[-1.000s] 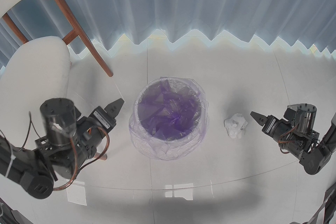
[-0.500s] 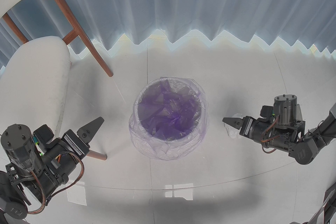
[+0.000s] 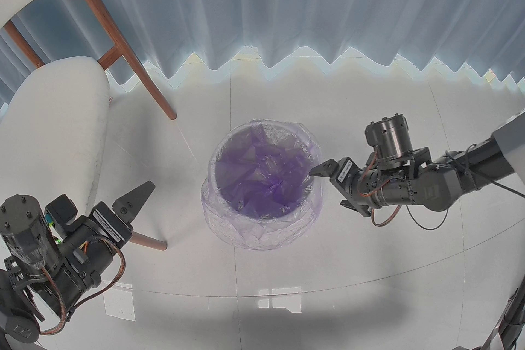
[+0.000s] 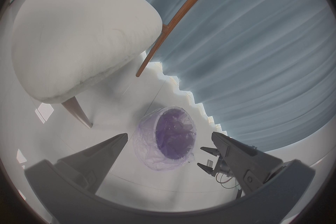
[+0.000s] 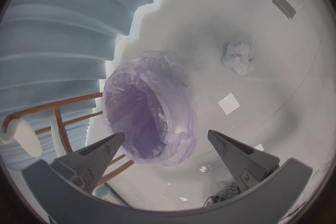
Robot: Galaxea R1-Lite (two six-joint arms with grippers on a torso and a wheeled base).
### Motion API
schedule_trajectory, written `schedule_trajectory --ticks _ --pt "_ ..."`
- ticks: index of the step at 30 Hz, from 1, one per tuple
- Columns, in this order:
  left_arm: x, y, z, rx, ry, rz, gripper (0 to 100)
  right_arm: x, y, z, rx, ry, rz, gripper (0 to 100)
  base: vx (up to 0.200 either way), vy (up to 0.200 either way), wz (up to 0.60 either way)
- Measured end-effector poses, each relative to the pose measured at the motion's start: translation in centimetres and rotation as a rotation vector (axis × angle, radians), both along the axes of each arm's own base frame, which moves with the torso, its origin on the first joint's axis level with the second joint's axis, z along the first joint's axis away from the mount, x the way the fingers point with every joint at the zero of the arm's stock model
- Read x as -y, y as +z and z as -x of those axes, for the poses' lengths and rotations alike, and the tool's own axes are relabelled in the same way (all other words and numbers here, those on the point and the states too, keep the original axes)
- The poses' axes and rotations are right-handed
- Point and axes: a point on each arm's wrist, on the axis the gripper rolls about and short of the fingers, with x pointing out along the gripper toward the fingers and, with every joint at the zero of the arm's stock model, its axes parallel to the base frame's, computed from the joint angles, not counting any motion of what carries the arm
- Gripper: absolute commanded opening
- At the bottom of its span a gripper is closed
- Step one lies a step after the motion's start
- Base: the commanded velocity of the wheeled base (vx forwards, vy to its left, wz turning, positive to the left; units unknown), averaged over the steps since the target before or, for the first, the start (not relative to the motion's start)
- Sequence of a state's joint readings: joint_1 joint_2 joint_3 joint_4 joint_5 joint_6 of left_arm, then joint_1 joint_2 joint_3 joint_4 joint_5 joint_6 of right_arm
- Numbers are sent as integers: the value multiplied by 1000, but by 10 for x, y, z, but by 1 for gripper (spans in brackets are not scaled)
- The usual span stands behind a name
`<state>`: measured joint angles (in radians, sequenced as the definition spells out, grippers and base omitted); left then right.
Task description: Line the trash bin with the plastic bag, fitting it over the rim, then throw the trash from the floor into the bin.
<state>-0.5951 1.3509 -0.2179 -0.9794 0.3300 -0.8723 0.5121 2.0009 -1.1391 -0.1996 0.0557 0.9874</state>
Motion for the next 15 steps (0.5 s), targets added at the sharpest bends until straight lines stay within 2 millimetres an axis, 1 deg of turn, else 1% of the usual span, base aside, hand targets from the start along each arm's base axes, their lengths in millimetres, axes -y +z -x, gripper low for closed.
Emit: schedule_trajectory --ticks 2,5,11,15 --pt "0 -1 0 -2 1 -1 100 -8 -4 -9 -15 -26 -12 100 0 0 0" --pt "-2 -4 2 -12 1 -8 100 -18 -11 -18 -32 -40 -16 100 0 0 0" --pt "-3 -7 4 -24 2 -16 100 -34 -19 -26 -30 -18 -15 100 0 0 0" --pt "-4 -8 4 -26 3 -17 100 -40 -20 -29 -26 -11 -17 100 0 0 0"
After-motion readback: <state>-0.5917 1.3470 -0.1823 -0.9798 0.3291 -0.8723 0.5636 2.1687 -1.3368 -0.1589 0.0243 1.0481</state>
